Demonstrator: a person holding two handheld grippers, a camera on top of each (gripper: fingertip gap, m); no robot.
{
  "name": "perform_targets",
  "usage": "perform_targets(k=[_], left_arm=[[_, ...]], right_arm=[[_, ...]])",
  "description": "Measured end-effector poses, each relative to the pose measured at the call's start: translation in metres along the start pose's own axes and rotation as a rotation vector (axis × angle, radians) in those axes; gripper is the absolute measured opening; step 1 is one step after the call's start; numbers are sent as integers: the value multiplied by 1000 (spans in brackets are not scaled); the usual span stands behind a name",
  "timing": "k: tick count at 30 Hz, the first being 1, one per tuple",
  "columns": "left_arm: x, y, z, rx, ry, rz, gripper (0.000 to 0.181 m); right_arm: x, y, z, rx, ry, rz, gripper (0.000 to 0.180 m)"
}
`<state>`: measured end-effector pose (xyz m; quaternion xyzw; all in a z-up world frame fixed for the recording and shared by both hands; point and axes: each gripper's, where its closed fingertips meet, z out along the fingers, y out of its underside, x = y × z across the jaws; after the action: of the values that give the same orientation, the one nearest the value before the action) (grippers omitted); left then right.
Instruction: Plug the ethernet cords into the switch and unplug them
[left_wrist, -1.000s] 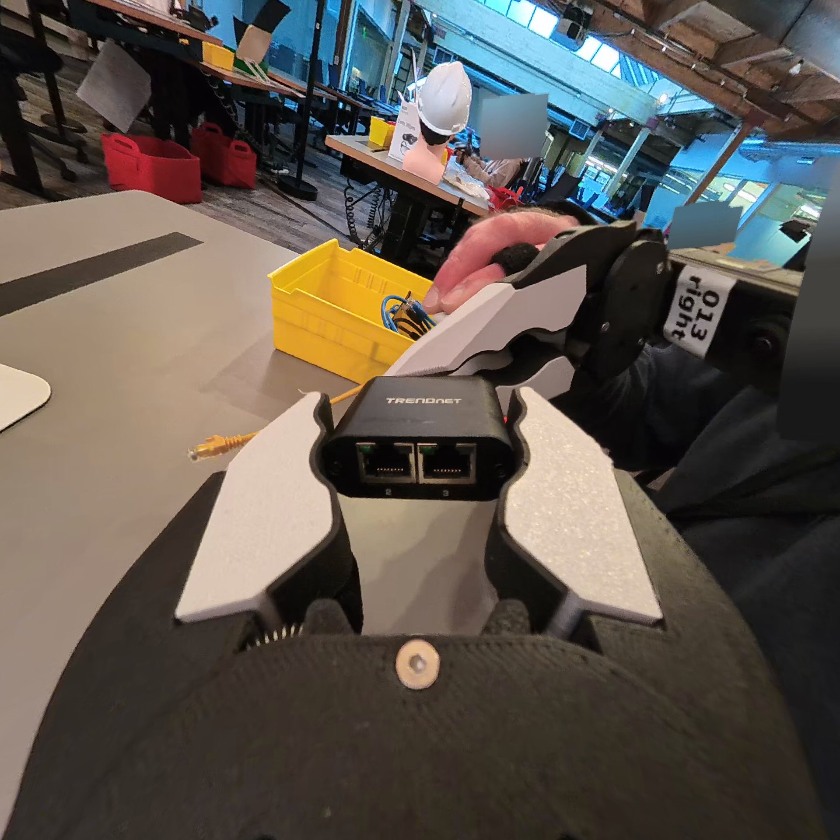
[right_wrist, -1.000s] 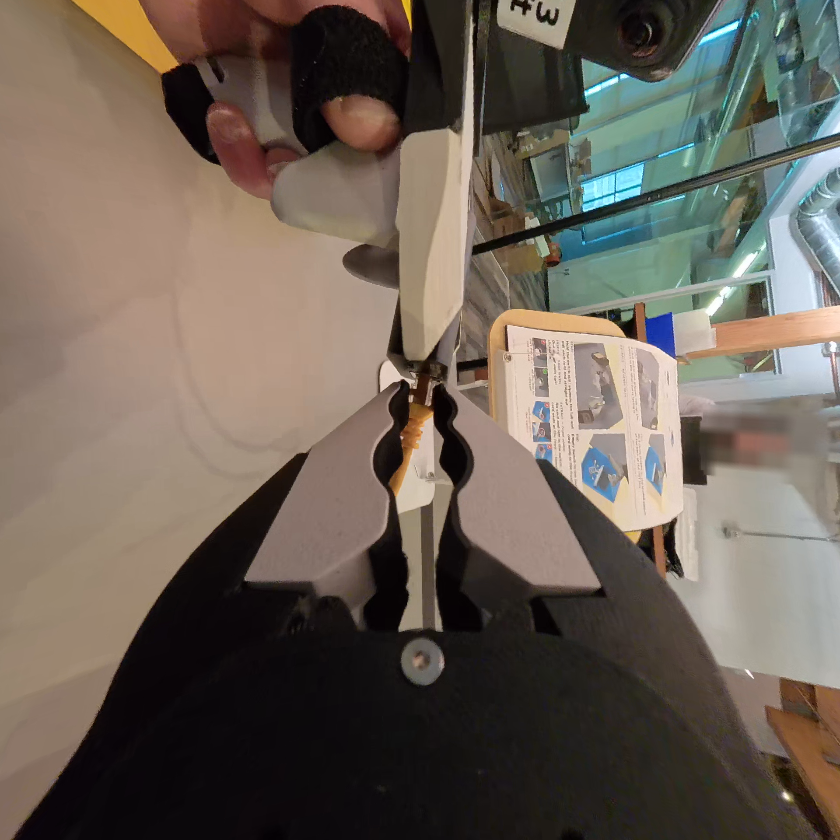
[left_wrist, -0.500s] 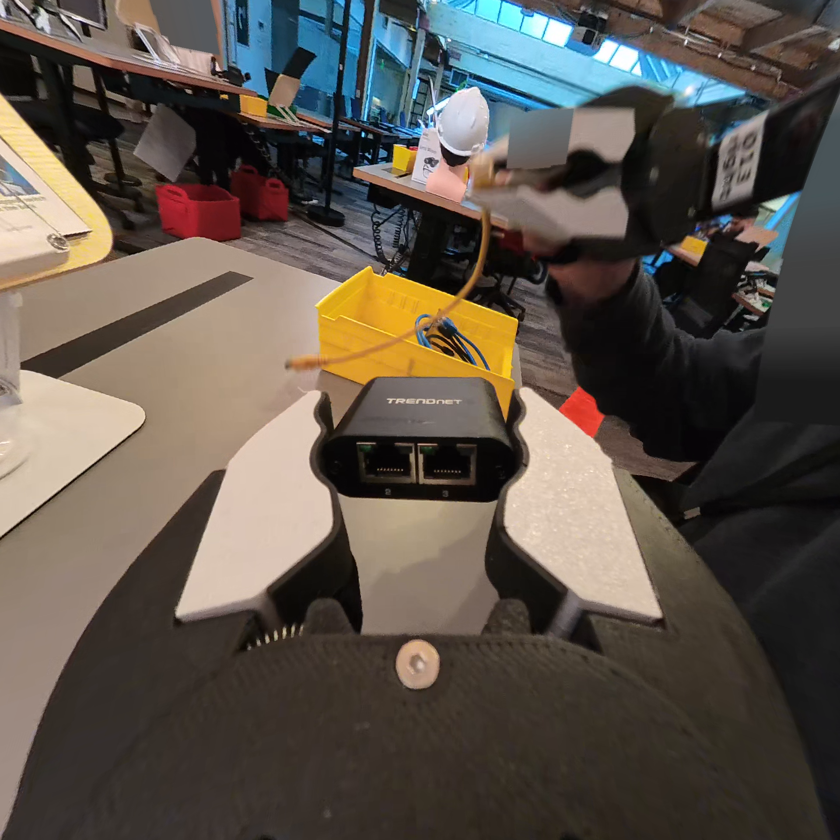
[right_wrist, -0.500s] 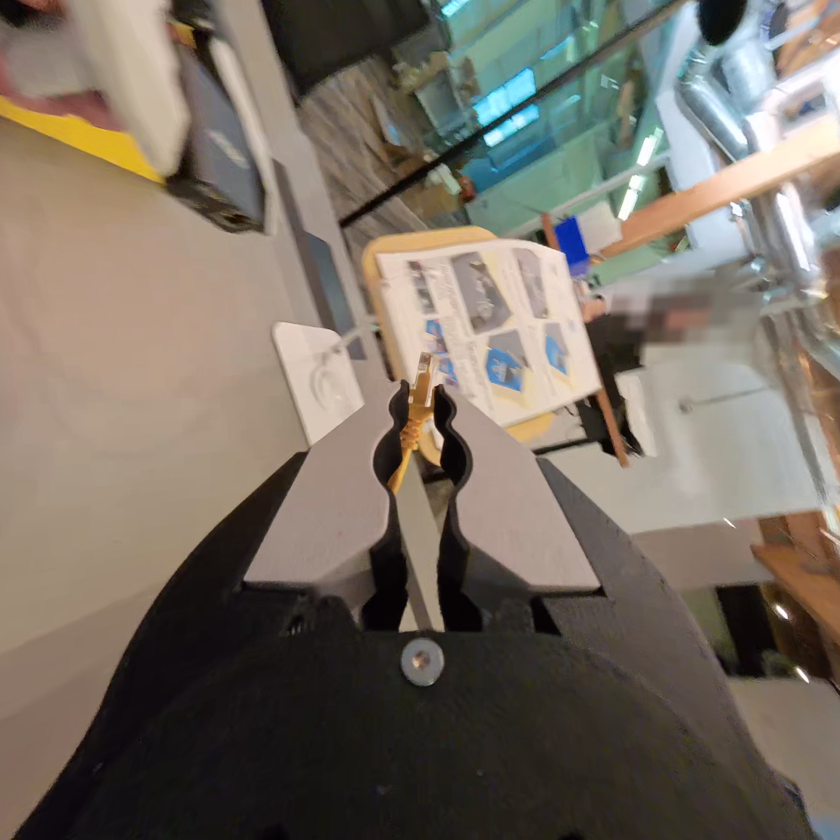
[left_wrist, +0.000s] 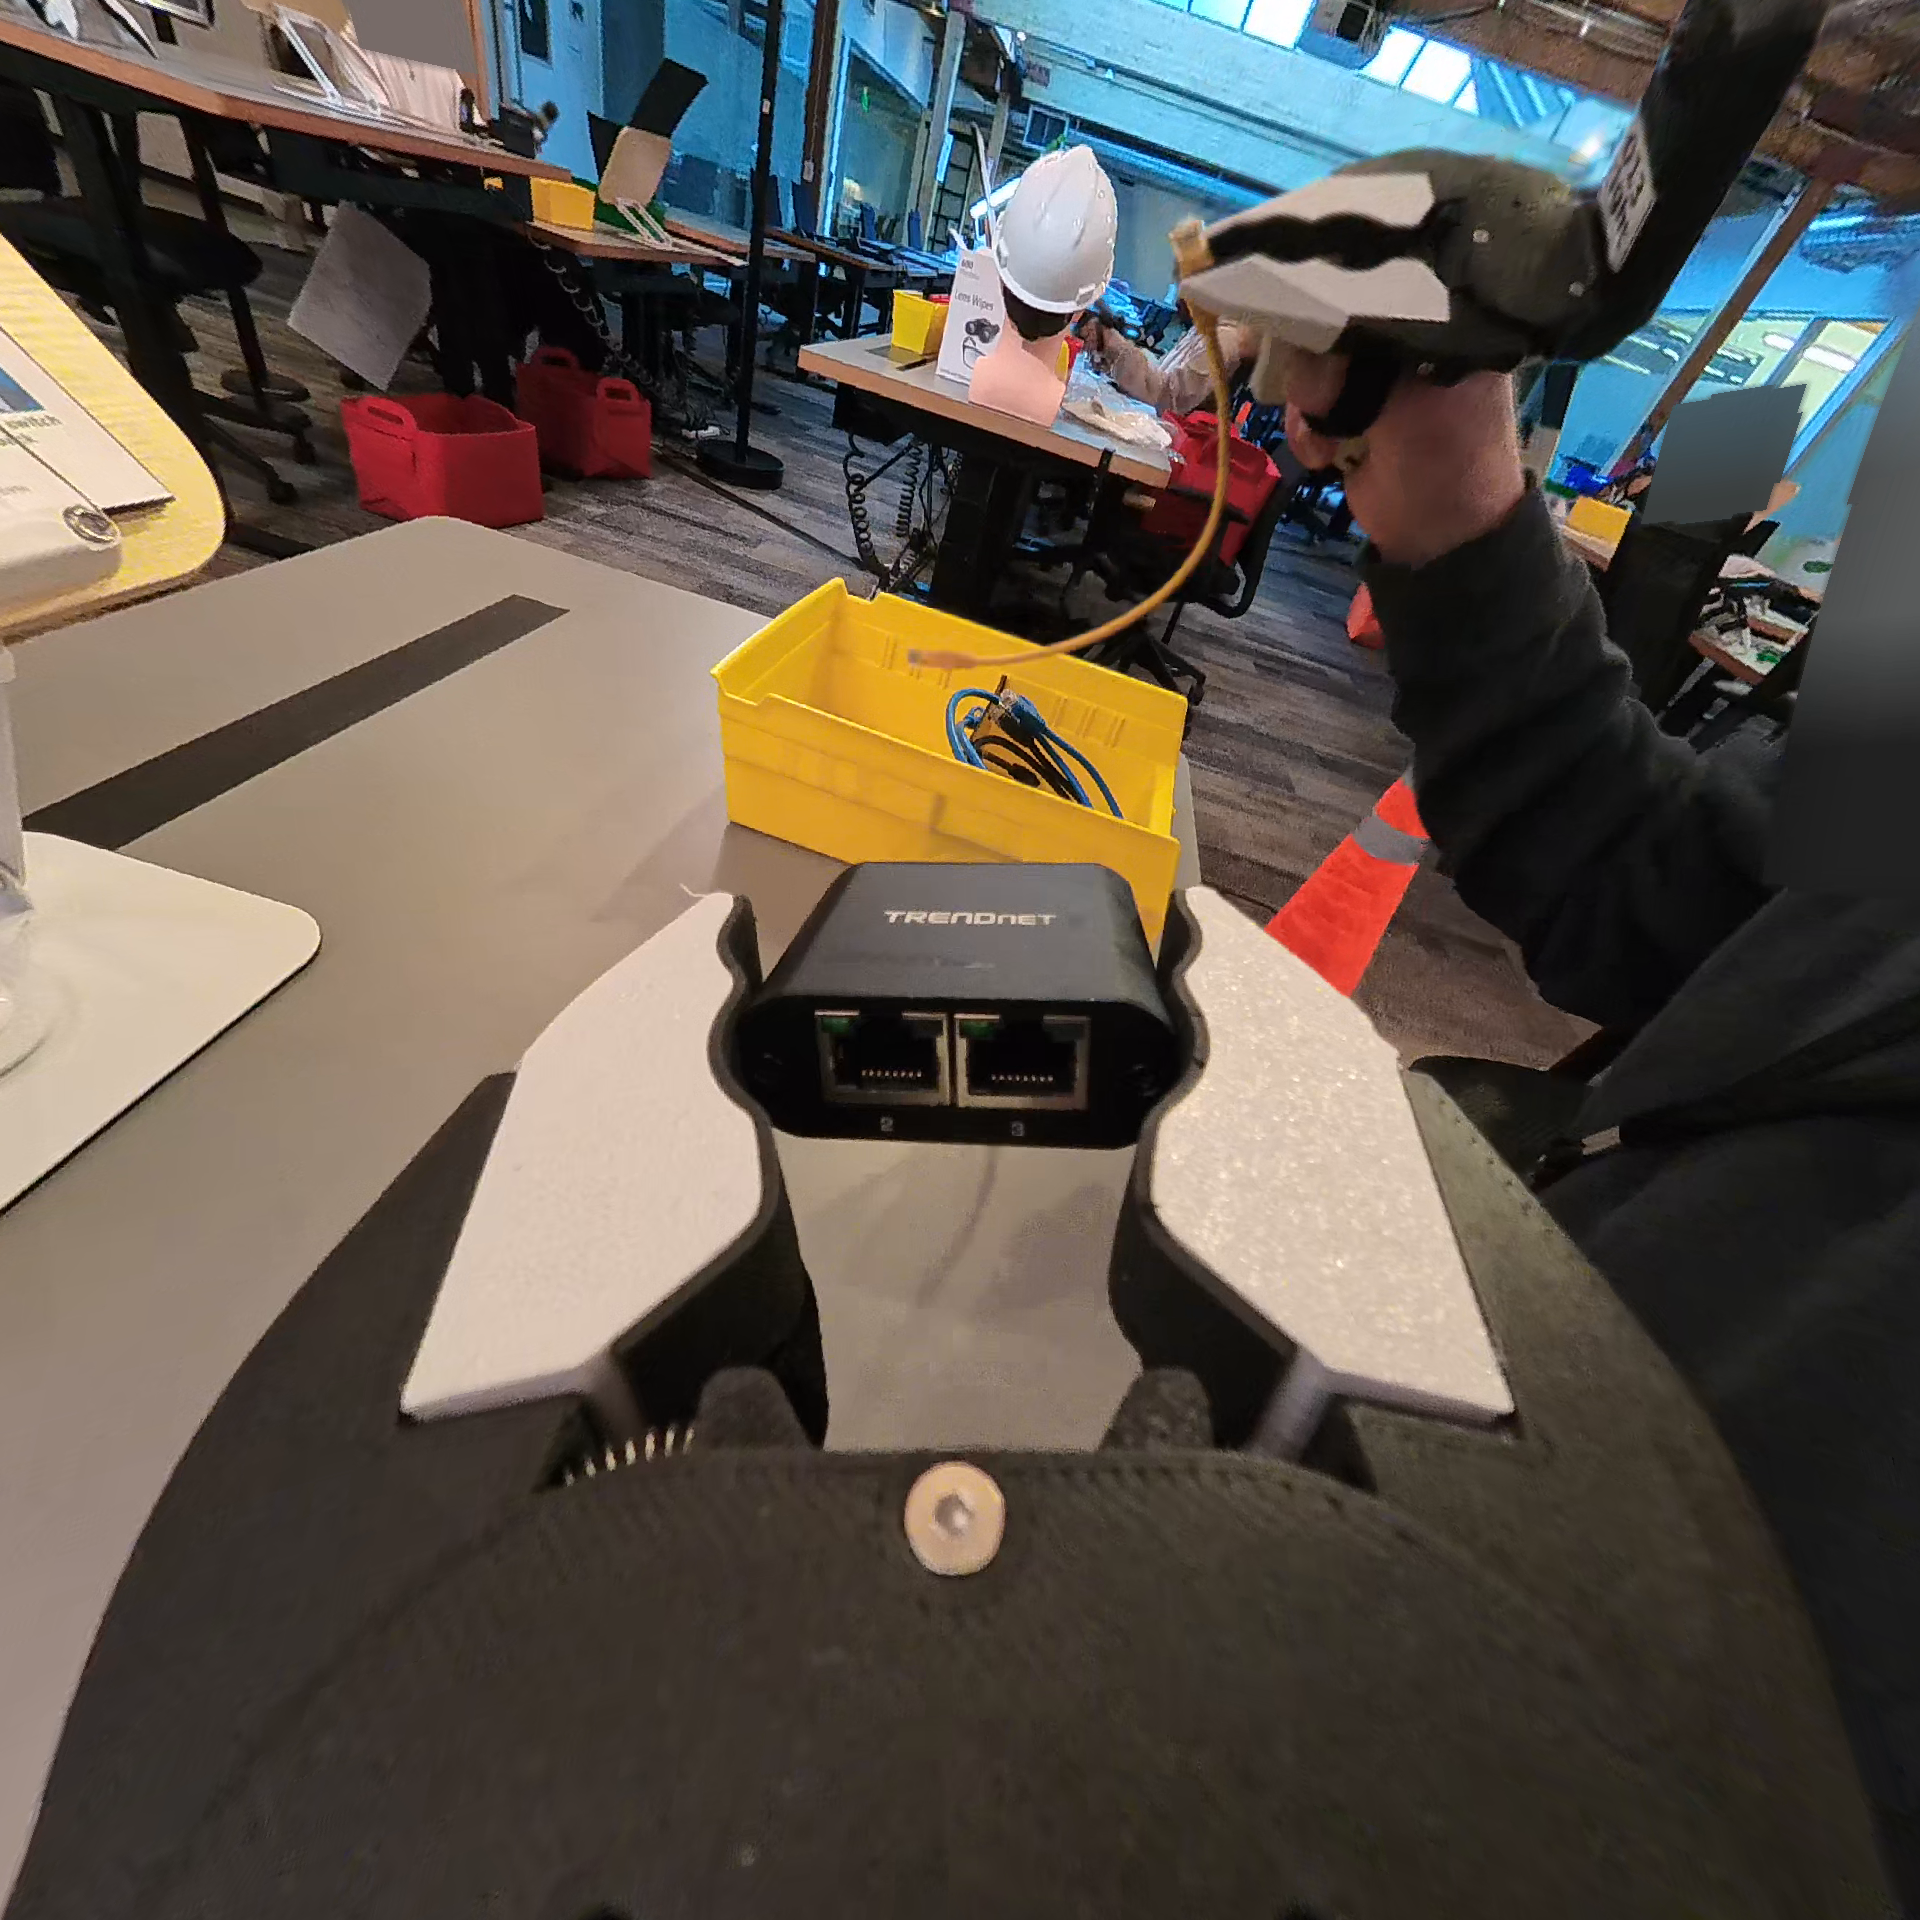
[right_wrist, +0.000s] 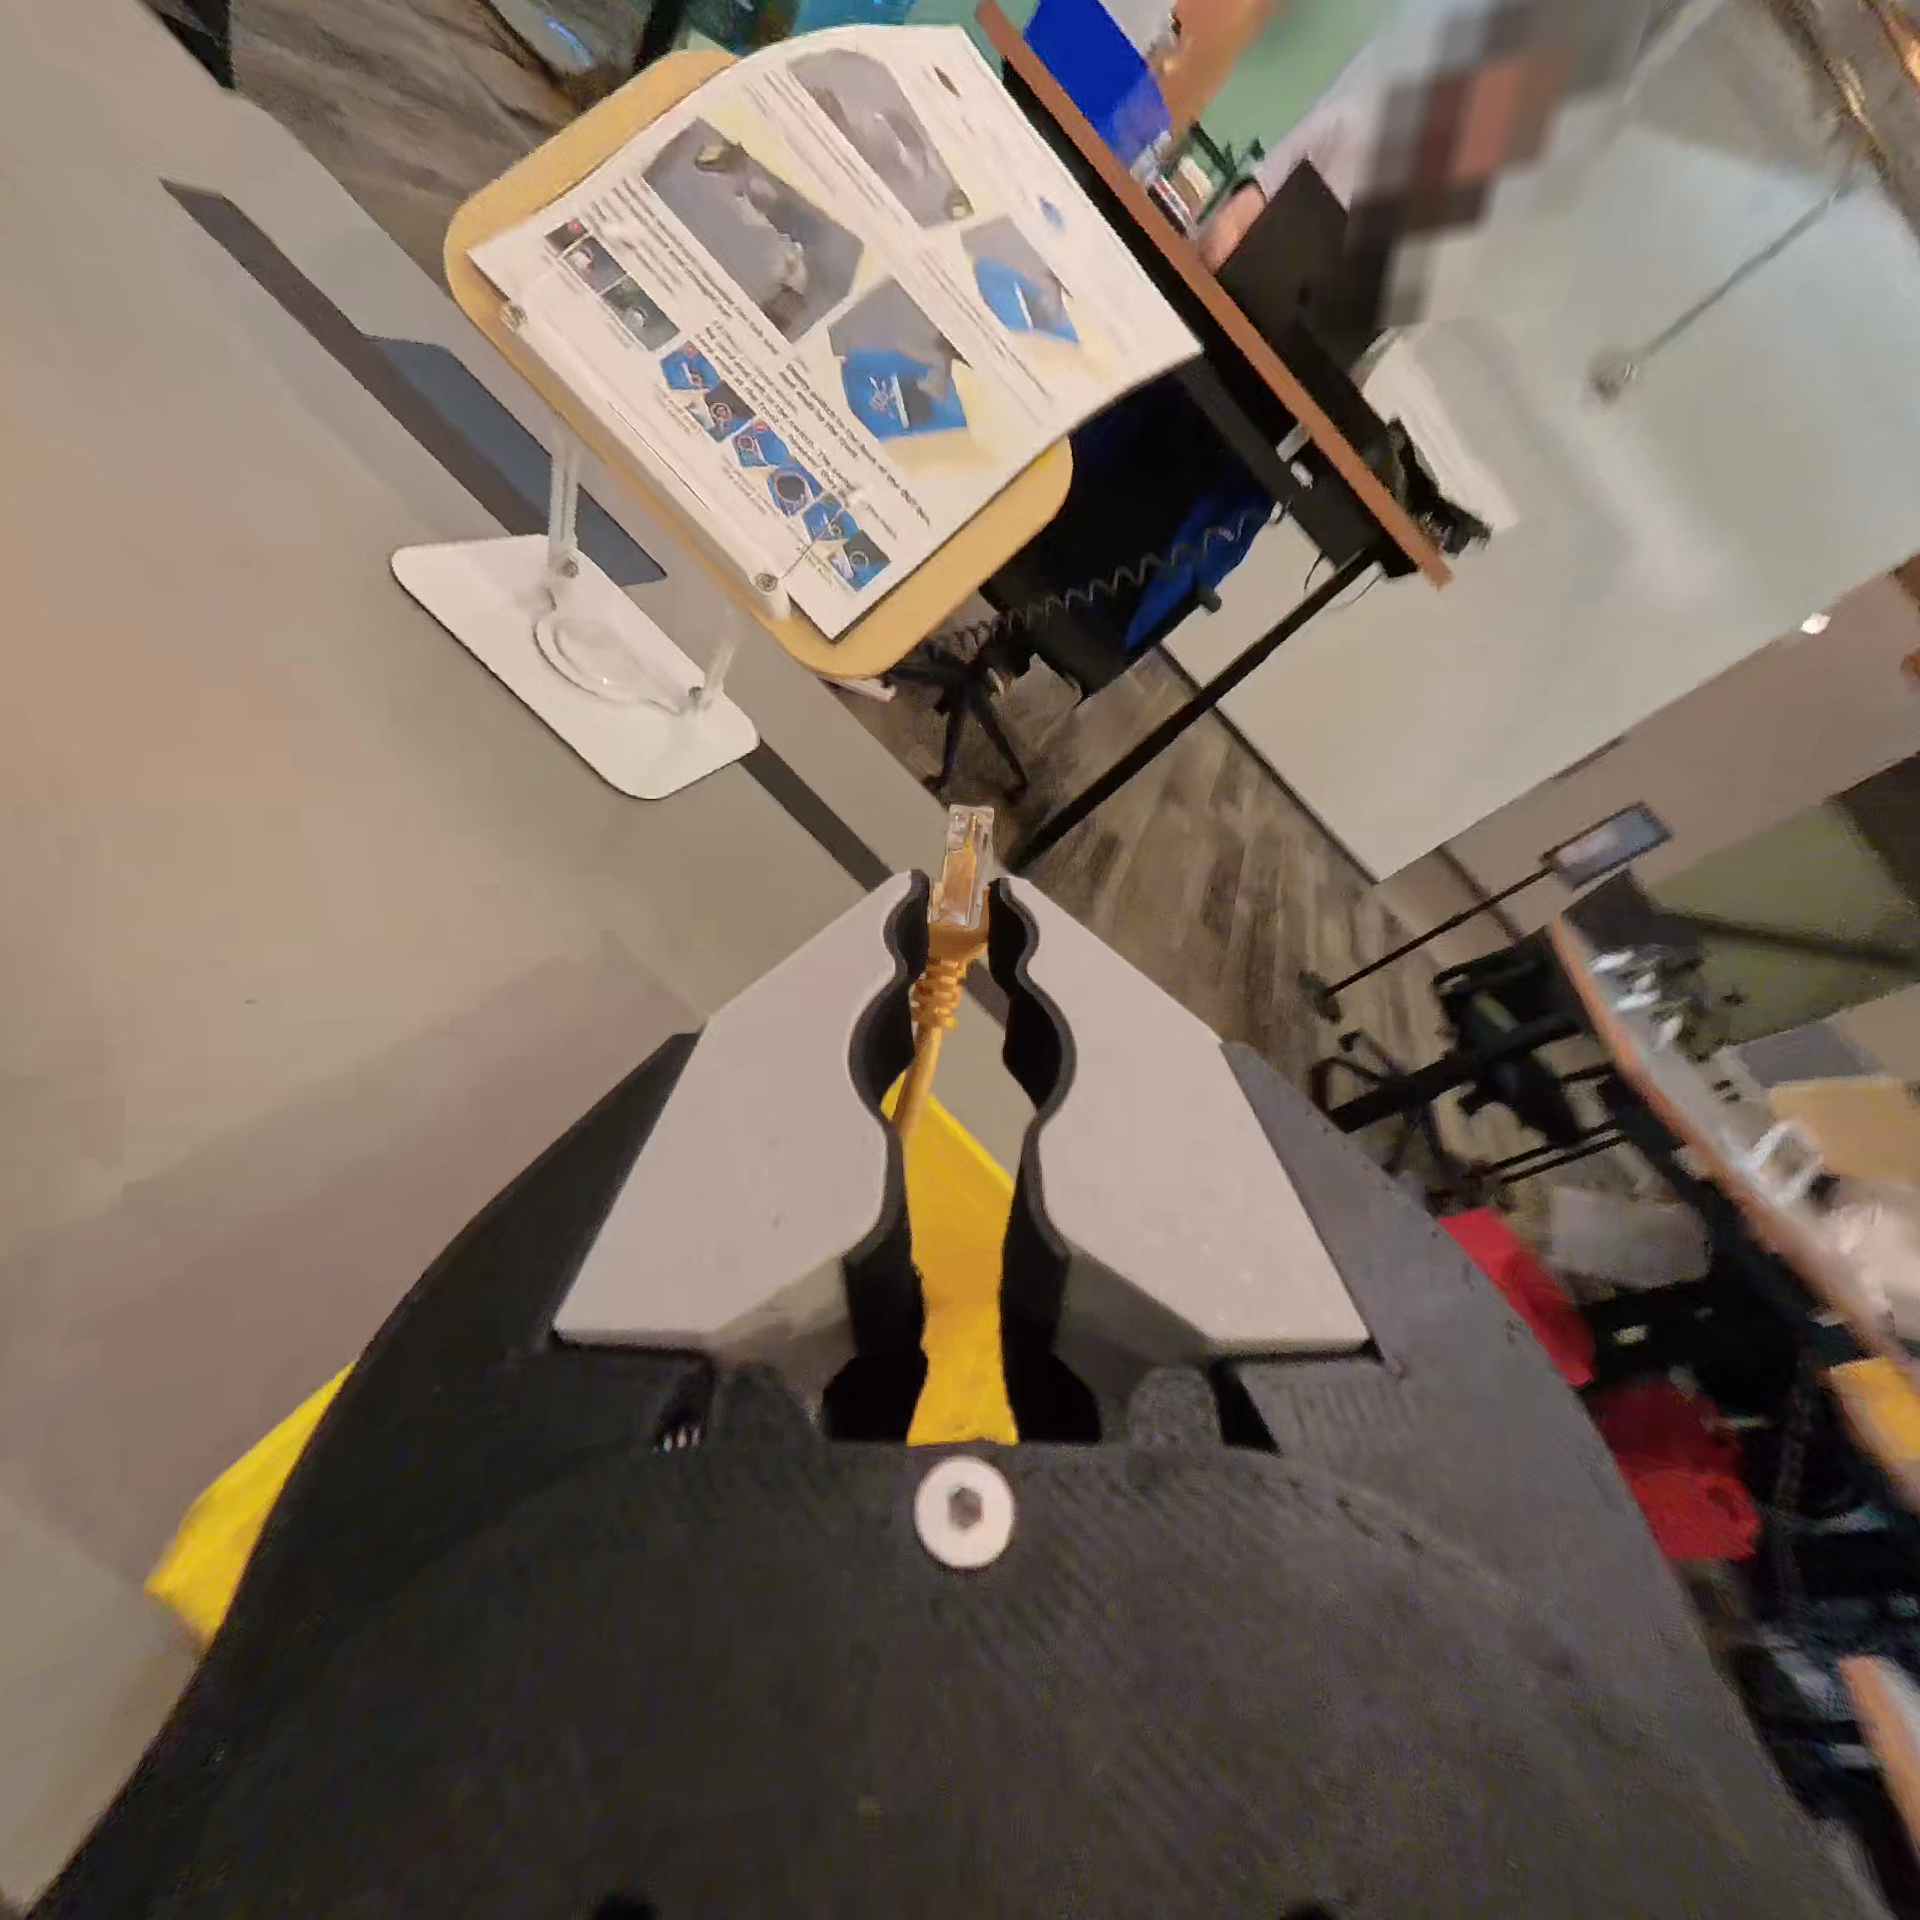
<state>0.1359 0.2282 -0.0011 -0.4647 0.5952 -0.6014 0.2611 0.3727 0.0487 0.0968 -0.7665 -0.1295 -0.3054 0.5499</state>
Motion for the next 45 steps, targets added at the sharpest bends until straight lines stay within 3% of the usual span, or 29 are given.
perform_targets(k=[6,9,13,19,23,27,30,34,37,40,45], left_arm=[[2,5,7,-15,16,-6,73],[4,9,10,-29,22,-8,73],[7,10,10,-40,26,2,73],[9,15,14,-66,29,14,73],[9,18,14,-79,20,30,73],[8,18,14,-82,16,37,74],[10,19,17,-81,28,27,74],[19,22,24,-81,69,4,73],[31,23,28,-75,115,-18,73],[44,26,32,-75,162,-31,73],[60,25,37,-17,266,-107,73]], right_arm=[[1,70,-23,31,-86,412,10],[-4,130,-14,-82,-46,501,10],[-24,189,-5,-293,-20,489,10],[-51,258,7,-661,9,221,13],[-52,294,-4,-923,18,86,40],[-36,254,-8,-825,64,-3,50],[-34,186,-3,-643,87,-77,50],[-108,41,27,-135,-98,-199,46],[-183,-35,42,125,-219,-401,44],[-240,-73,57,269,-295,-557,46],[-286,-95,70,410,-360,-700,36]])
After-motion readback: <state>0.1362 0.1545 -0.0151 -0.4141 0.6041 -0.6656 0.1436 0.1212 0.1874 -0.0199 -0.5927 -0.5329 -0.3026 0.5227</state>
